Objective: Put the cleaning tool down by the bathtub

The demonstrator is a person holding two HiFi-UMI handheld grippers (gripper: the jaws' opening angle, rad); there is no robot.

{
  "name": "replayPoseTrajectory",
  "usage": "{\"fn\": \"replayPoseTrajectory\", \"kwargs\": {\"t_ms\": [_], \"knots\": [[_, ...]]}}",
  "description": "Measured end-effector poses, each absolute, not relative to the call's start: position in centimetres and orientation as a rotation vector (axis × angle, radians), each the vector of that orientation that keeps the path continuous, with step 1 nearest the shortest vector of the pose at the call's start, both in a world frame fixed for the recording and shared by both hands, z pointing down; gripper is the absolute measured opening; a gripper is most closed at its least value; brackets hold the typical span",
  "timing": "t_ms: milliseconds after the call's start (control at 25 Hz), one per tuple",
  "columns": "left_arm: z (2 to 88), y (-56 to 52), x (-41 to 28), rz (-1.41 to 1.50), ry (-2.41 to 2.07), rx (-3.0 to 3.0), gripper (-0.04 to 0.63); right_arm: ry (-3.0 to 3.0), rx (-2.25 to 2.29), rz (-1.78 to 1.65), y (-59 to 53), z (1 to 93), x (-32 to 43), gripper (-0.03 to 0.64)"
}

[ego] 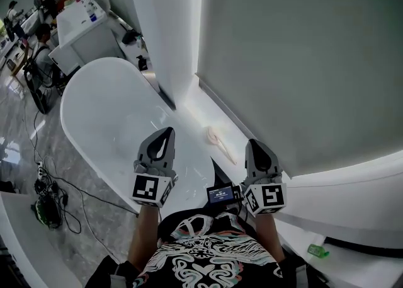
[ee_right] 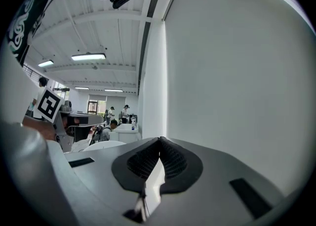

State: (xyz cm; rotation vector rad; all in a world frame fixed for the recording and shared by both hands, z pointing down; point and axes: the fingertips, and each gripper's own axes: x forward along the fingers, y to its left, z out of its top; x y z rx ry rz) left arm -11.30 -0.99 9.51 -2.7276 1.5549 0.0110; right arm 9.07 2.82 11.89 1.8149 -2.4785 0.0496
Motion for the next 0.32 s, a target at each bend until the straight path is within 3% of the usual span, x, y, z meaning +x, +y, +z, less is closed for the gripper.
{"fn": "replayPoseTrajectory", "kwargs": {"t_ms": [320], "knots": [[11.5, -2.3, -11.6, -0.058, 1.552, -2.752, 0.015, -2.475, 1.804, 0.06, 1.5, 13.2, 8.9, 0.028]]}}
